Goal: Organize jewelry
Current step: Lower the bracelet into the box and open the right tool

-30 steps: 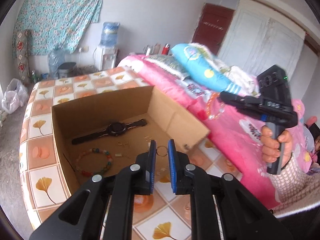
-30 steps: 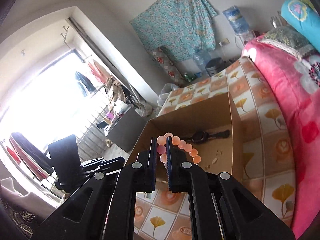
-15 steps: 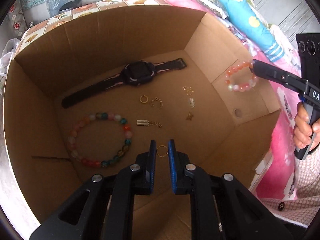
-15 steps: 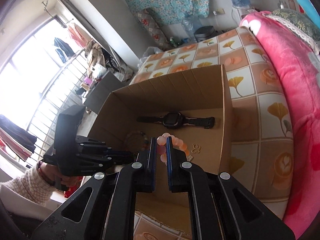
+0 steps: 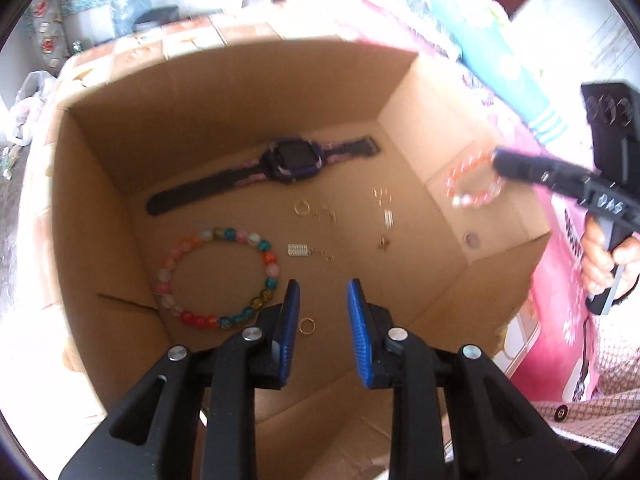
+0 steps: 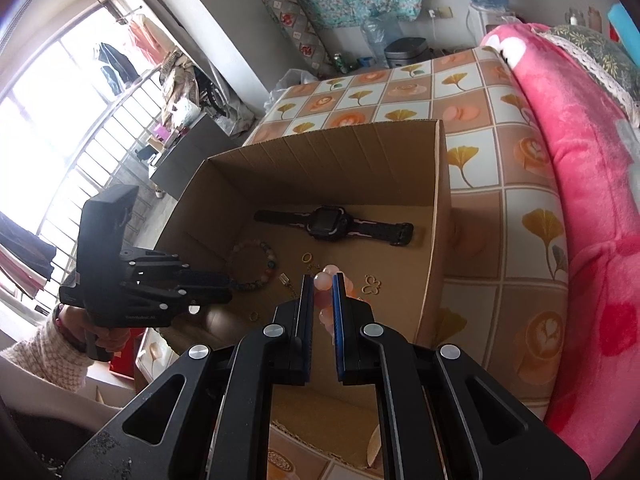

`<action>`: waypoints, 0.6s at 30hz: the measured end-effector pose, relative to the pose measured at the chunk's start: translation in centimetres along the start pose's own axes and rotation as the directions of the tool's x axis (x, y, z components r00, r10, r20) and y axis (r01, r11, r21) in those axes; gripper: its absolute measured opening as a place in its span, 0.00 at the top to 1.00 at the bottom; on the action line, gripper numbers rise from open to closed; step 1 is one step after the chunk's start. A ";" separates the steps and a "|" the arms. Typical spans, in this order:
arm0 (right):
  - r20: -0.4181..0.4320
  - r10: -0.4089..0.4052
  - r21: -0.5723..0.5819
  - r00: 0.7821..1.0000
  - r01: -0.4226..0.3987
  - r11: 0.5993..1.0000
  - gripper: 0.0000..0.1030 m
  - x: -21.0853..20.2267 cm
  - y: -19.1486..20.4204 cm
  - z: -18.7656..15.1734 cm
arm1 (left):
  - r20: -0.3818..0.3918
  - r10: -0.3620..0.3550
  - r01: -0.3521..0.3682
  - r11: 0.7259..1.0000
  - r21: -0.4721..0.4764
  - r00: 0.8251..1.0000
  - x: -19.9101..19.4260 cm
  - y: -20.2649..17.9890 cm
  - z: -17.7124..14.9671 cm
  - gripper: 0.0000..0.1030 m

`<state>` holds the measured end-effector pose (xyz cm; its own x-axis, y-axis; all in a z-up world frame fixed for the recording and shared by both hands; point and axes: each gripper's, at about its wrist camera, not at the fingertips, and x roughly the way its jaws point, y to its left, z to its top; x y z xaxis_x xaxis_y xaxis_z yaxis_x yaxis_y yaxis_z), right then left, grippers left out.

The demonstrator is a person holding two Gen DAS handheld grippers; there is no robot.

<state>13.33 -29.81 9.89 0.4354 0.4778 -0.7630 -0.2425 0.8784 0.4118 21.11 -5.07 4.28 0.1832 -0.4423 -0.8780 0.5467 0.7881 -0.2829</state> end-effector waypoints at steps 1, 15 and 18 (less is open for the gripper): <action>-0.007 -0.003 -0.003 1.000 0.003 1.000 0.93 0.1 0.1 0.0 | 0.035 -0.002 0.002 1.000 -0.008 0.999 -0.9 0.2 -0.3 0.75; -0.126 -0.130 -0.083 0.983 0.121 0.989 0.89 1.4 1.6 -0.6 | 0.358 0.099 -0.025 0.978 -0.206 0.929 -9.4 3.7 -4.6 0.38; -0.108 -0.172 -0.089 0.979 0.163 0.983 0.88 0.6 1.6 -0.7 | 0.342 0.119 -0.044 0.974 -0.221 0.932 -9.1 4.1 -5.0 0.37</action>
<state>12.60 -28.17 9.76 0.3747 0.3162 -0.8715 -0.2446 0.9405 0.2360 17.61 4.27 9.22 0.5157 -0.4647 -0.7198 0.3444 0.8817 -0.3224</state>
